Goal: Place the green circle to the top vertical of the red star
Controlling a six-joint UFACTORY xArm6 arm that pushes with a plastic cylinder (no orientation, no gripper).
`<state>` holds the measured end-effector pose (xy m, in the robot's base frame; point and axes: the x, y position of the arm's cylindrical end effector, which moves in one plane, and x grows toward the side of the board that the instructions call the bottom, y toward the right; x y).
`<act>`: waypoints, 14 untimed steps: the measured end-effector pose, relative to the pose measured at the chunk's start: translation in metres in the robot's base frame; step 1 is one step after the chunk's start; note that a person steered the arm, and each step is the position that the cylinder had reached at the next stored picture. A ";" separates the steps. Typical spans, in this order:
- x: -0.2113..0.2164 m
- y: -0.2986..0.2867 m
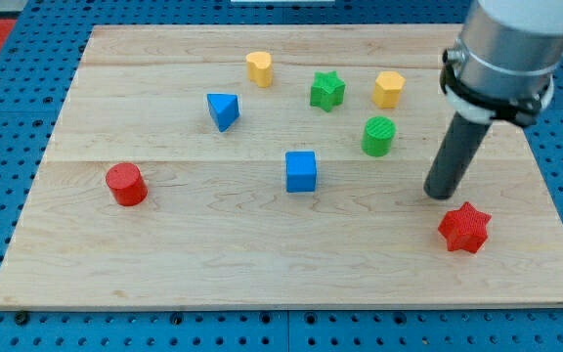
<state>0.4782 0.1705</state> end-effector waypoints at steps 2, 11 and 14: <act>-0.007 -0.100; -0.013 -0.015; -0.060 -0.019</act>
<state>0.4187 0.1514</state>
